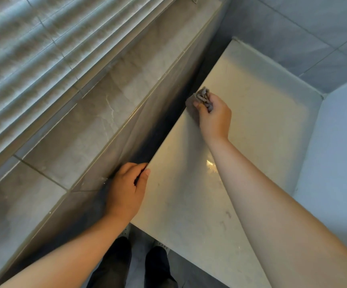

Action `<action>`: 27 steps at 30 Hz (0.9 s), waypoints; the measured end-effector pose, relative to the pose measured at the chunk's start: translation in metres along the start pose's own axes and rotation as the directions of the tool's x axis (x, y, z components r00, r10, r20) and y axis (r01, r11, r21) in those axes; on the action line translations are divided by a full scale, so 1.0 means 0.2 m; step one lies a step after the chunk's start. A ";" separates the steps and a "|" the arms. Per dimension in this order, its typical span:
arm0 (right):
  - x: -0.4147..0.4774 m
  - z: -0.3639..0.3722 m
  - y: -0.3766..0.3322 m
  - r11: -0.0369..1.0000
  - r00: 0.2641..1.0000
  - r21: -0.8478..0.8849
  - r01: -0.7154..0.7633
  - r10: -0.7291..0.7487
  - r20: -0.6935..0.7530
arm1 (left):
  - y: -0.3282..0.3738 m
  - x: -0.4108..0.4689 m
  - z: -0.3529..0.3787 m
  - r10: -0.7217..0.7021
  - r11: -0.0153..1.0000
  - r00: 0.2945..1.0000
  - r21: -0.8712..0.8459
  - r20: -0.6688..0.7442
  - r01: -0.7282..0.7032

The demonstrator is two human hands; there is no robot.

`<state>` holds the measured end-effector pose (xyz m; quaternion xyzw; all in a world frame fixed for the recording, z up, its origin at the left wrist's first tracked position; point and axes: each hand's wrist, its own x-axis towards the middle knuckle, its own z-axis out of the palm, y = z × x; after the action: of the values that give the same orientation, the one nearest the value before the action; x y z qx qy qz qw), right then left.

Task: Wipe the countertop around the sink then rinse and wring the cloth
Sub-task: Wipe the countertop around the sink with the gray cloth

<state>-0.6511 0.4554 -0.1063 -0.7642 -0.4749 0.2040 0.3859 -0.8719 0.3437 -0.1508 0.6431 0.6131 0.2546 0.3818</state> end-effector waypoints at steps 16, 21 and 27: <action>-0.40 -0.24 0.00 0.963 0.991 0.253 -0.097 0.071 0.110 | 0.01 0.00 -0.01 0.011 0.998 1.000 0.058 0.022 -0.012; -0.11 -0.40 0.15 0.996 0.991 0.045 -0.075 0.079 -0.106 | 0.02 0.00 -0.01 0.022 0.996 1.000 0.081 0.015 -0.024; -0.35 -0.26 0.23 0.999 0.999 0.030 -0.040 0.040 -0.023 | 0.03 0.00 0.00 0.018 0.996 1.000 0.083 0.018 -0.020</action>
<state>-0.6220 0.3608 -0.1140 -0.7700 -0.4519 0.2098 0.3986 -0.8690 0.3436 -0.1452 0.6664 0.6136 0.2269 0.3577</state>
